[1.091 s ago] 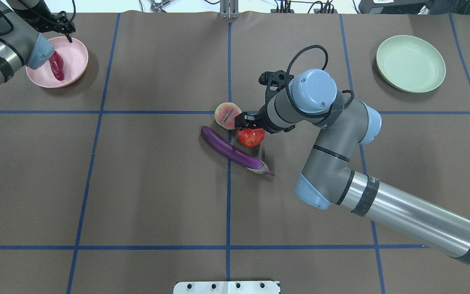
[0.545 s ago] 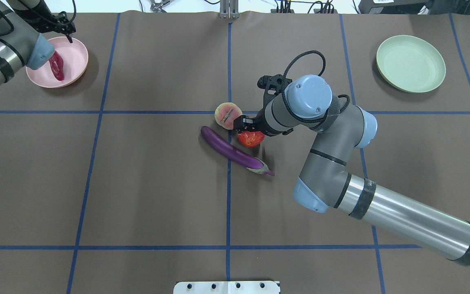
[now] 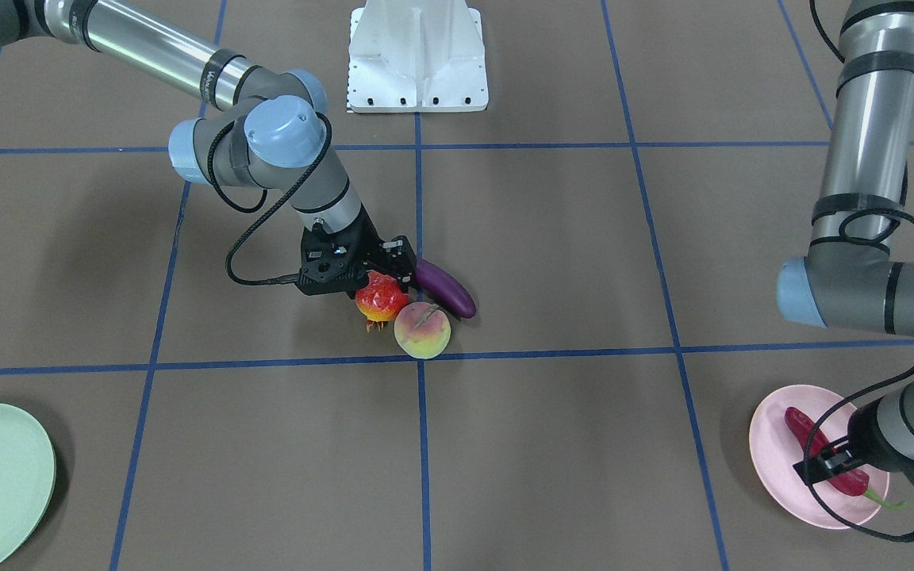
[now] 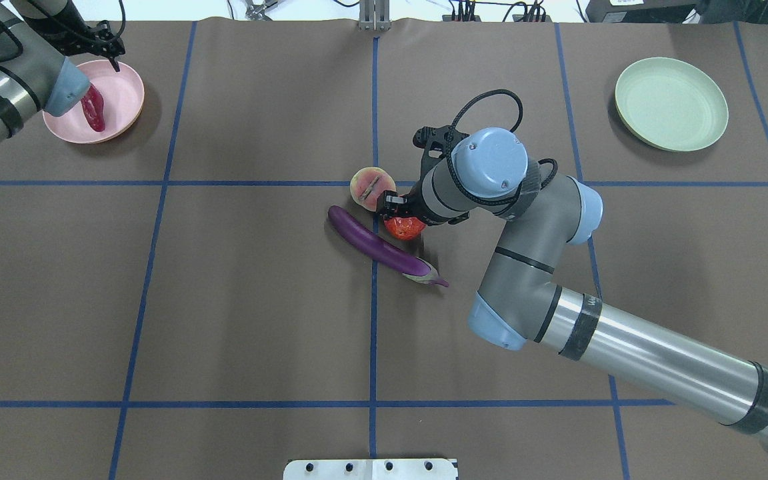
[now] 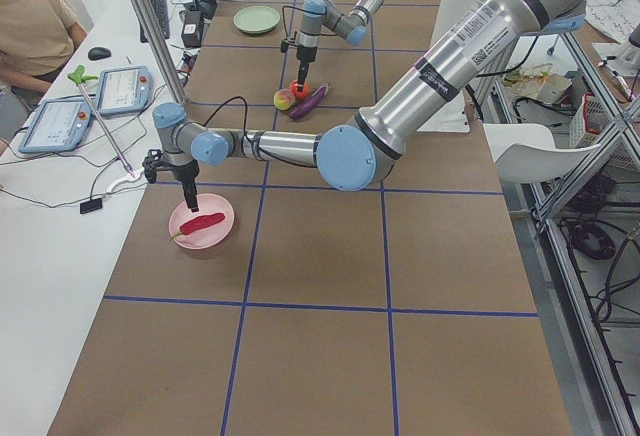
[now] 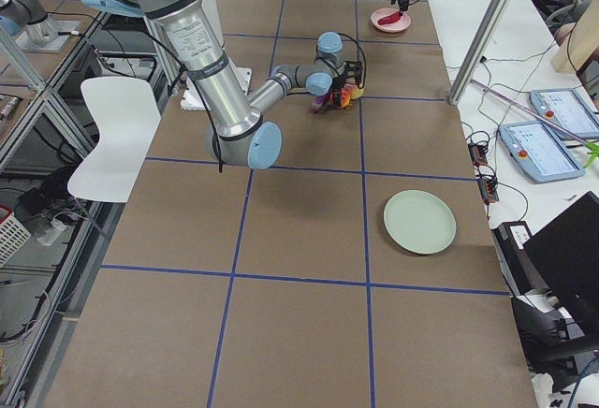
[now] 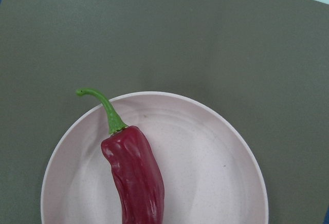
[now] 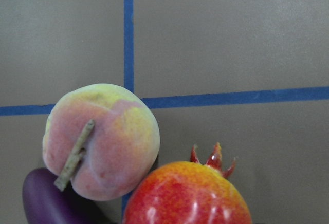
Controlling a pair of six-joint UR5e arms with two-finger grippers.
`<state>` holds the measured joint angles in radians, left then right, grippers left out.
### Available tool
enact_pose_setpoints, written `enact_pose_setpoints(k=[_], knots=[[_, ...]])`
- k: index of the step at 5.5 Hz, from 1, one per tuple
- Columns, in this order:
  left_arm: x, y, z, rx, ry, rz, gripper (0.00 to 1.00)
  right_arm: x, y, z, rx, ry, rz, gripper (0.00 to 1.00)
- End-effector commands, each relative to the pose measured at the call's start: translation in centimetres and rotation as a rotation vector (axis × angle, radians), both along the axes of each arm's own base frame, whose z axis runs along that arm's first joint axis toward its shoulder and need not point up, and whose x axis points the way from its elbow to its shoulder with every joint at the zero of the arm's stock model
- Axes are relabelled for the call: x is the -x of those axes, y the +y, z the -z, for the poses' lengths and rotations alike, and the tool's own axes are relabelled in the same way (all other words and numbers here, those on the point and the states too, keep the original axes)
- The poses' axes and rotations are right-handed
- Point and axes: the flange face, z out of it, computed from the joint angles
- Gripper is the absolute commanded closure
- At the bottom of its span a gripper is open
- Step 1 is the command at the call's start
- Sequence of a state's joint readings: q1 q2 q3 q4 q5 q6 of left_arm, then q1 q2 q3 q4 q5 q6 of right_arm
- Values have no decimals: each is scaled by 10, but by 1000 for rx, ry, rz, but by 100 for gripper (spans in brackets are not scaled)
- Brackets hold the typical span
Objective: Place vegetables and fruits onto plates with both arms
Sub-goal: 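Release the chili on the pink plate while the right gripper grasps the pomegranate, then carry the pomegranate toward the green plate while the left gripper reaches for eggplant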
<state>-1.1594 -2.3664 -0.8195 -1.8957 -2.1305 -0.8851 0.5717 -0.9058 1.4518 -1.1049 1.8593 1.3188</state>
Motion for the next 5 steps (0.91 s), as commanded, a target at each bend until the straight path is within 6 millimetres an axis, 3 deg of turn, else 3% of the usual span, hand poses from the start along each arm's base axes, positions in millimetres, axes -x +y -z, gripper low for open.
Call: enact_pose_setpoints(k=[1,2,3,4,5], knots=[[-13,4,9,-15,6,-15,0,-7,3,17,13,-38,-21,100],[-22,7,45,-28,47,32,0,-55,-31,25,13,-57,-73,100],[-74,35,88,-37,107,51,0,-108,-72,9,30,-50,-108,100],[-120,65,135,12,175,113,0,-174,-122,-18,20,-11,-136,100],[-170,111,191,88,260,184,0,-222,-169,-61,77,34,-143,100]])
